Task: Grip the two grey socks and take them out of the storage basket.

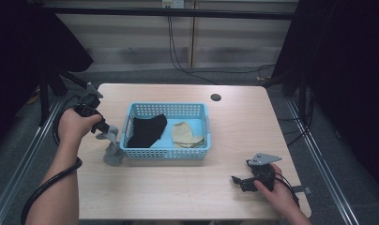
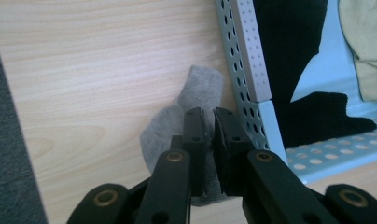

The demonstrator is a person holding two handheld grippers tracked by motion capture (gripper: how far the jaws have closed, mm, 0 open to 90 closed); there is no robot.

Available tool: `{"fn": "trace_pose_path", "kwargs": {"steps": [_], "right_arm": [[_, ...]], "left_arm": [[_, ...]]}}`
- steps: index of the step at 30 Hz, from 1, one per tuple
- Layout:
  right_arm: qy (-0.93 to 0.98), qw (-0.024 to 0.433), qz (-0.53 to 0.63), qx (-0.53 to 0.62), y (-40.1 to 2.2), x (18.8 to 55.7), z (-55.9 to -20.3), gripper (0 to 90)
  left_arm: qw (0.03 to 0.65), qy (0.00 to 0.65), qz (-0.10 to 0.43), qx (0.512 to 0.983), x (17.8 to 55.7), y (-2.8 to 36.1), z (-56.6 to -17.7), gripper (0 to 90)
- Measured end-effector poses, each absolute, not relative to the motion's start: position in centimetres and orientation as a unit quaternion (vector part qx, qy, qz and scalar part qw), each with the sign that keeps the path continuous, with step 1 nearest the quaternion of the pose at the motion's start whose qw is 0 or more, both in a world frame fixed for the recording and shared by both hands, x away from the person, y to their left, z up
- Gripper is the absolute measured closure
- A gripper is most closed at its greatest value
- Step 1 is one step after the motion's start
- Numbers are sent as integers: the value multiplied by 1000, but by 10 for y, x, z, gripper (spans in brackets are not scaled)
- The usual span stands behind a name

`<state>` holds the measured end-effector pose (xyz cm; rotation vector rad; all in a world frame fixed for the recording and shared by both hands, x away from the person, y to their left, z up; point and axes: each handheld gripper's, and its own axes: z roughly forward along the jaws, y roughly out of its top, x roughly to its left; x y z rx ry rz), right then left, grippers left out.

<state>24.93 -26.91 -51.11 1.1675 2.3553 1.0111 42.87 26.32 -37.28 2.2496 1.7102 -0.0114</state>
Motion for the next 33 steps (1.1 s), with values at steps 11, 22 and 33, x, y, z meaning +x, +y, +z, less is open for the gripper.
{"fn": "trace_pose_path", "kwargs": {"steps": [11,22,33], "right_arm": [[825,162,355,408,-269,249,-511,98],[826,164,354,407,-269,249,-511,98],[823,164,351,416,-268,247,-511,97]], "left_arm": [[174,599,21,781,407,274,-395,454],[187,543,54,817,362,259,-392,240],[204,502,59,838,314,231,-423,251]]}}
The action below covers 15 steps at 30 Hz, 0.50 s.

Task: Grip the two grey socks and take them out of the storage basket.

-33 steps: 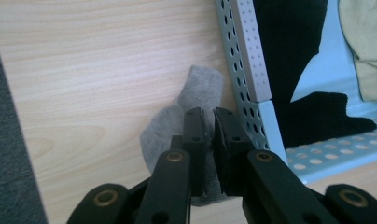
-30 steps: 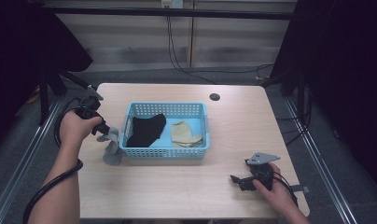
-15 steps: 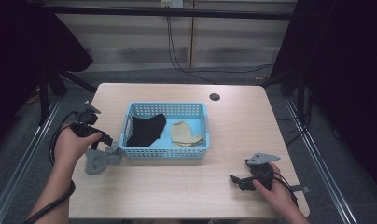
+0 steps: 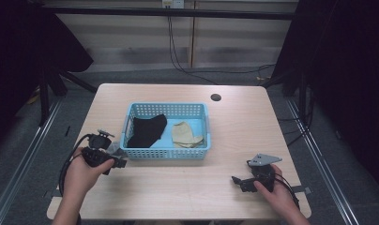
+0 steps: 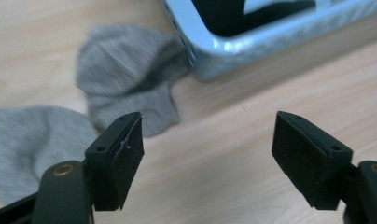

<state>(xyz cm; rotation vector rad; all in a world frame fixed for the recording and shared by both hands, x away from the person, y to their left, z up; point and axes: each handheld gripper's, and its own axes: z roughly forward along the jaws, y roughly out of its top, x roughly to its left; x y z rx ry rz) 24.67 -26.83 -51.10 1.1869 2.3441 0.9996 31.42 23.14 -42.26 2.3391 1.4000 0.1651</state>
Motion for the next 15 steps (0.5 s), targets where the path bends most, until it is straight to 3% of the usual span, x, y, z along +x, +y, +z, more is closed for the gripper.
{"fn": "trace_pose_path", "kwargs": {"steps": [7,12,15], "right_arm": [[823,164,351,416,-268,247,-511,97],[823,164,351,416,-268,247,-511,97],[823,164,351,416,-268,247,-511,97]], "left_arm": [[198,479,53,853,295,212,-448,242],[208,468,14,859,289,200,-466,237],[207,469,31,858,285,200,-465,237]]}}
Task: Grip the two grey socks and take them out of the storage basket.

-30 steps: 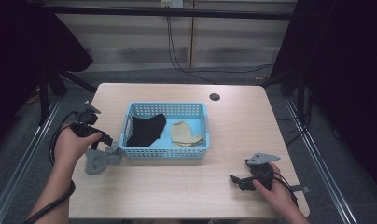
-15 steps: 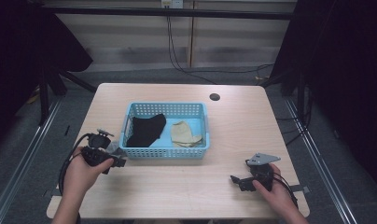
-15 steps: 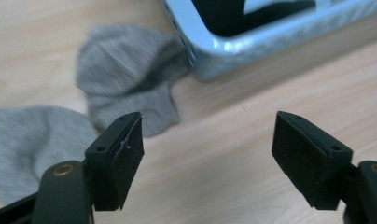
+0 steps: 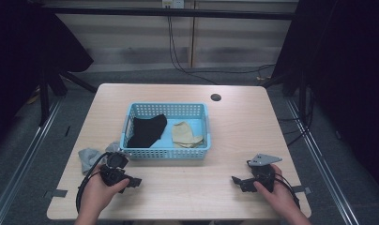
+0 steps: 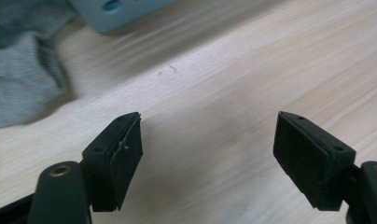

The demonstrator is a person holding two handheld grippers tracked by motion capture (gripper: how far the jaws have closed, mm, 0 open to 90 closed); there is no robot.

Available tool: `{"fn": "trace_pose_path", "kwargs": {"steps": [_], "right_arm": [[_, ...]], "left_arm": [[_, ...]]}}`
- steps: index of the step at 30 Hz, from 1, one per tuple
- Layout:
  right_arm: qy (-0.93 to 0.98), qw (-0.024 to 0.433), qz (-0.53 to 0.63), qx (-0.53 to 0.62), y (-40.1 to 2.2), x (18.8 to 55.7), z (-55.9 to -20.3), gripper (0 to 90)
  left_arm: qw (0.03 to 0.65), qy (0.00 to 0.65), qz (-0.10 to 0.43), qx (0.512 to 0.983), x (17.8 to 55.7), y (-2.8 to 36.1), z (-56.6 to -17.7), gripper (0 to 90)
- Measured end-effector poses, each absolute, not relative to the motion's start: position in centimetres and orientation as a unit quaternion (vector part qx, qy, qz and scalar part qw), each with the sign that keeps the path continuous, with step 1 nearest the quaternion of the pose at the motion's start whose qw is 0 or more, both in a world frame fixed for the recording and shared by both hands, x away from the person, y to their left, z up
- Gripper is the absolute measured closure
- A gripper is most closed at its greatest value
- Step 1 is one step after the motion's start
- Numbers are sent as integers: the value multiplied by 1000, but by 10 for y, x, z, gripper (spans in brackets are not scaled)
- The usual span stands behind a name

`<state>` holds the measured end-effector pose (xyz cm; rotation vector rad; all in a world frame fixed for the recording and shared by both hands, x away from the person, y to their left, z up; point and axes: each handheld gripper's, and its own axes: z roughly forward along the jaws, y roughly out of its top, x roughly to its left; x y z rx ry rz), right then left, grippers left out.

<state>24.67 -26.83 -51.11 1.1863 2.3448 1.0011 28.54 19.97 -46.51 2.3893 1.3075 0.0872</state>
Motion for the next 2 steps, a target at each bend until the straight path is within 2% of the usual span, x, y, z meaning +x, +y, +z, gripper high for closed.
{"fn": "trace_pose_path", "kwargs": {"steps": [2], "right_arm": [[823,164,351,416,-268,247,-511,97]], "left_arm": [[216,473,37,853,283,202,-465,231]]}}
